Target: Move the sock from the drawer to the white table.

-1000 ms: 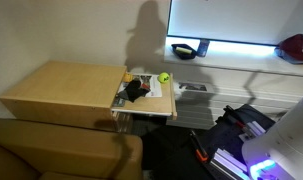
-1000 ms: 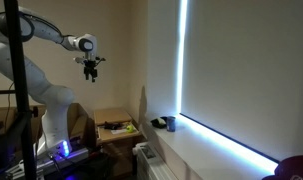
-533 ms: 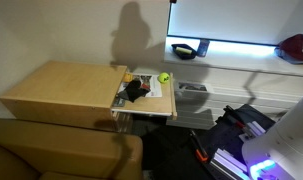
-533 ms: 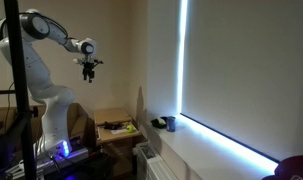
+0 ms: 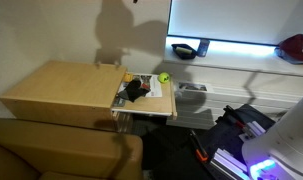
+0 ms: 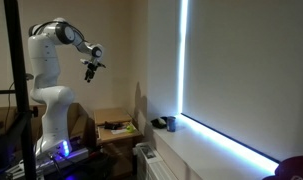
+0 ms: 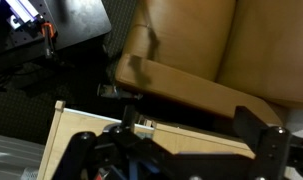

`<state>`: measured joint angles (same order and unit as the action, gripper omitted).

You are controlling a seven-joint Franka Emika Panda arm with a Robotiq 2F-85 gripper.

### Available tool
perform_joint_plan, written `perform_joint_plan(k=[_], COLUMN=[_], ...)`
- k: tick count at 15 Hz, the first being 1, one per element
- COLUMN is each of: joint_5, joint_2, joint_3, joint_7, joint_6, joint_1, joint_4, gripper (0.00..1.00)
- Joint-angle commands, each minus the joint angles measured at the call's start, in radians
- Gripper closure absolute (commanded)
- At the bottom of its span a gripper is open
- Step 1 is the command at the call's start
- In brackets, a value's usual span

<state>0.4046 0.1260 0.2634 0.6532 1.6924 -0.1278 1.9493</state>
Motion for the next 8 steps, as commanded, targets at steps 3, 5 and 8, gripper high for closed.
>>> perform_joint_plan(k=[3,5,8], joint_5=[0.007,-0.011,-0.001], joint_2=[-0.015,-0.155,-0.272], joint_3=[-0.024,-0.001,0.002], joint_7=[-0.008,0.209,0.434], joint_6=[-0.020,-0.135,-0.142], joint_1=[-0.018,-0.028,-0.066], joint_4=[-0.014,-0.215,-0.351], gripper=[0.00,0.00,0.00])
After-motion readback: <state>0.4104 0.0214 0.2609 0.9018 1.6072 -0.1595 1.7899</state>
